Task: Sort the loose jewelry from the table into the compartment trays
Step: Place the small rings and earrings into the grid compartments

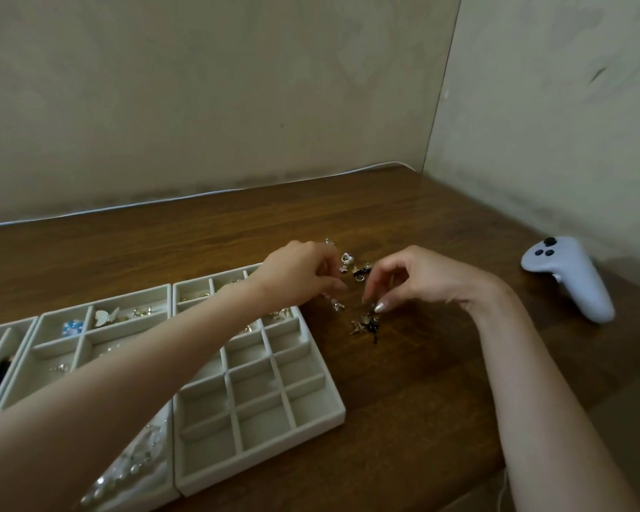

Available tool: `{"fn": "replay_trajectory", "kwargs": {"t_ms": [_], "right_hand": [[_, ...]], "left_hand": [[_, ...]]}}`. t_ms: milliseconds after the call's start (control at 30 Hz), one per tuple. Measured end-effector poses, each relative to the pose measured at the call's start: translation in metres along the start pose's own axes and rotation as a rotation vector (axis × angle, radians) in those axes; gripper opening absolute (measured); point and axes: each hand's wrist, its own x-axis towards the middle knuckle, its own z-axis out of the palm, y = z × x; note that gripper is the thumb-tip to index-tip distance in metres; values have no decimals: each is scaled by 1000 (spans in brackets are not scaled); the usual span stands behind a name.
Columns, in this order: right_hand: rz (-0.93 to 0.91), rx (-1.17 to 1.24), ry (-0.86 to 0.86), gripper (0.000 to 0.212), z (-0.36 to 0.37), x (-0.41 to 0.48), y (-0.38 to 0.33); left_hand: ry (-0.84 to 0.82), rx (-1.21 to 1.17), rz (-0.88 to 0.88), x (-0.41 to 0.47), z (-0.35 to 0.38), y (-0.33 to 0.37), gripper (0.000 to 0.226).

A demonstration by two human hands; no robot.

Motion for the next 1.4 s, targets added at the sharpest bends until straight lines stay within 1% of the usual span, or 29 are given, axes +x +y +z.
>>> {"fn": "replay_trajectory", "kwargs": {"t_ms": [67,167,267,367,433,533,633,700,867,933,1033,1167,1400], "right_hand": [[34,-20,2,19,3,3,0],[54,-39,80,17,8,9,1],[44,-30,144,19,9,10,1],[-12,18,161,19,7,8,0],[-39,36,135,18,5,6,-1],[-50,39,45,12,4,3,-3],[-36,12,-27,11,7,4,-6],[-25,-2,-25,11,8,6,-6],[-15,-1,38,8,8,8,-3],[-4,0,115,7,9,10,-1],[-15,-22,263,8,12,15,1],[-26,-48,341,3,16,20,2],[-39,-12,413,5,18,22,4]], "left_hand": [[-29,-5,48,-4,-3,2,15],[-137,-7,114,-9,1,8,16],[-135,34,173,-10,10,12,21],[-132,56,217,-11,11,12,14],[-127,79,228,-10,10,9,10],[-131,115,217,-11,8,5,8],[-144,95,211,-13,7,4,6],[-146,71,213,-14,7,6,12],[-129,56,197,-15,3,12,22],[-186,59,182,-18,-1,14,23],[-273,120,188,-22,0,16,18],[-242,130,189,-23,2,19,11],[-143,49,168,-30,-3,15,16]]}}
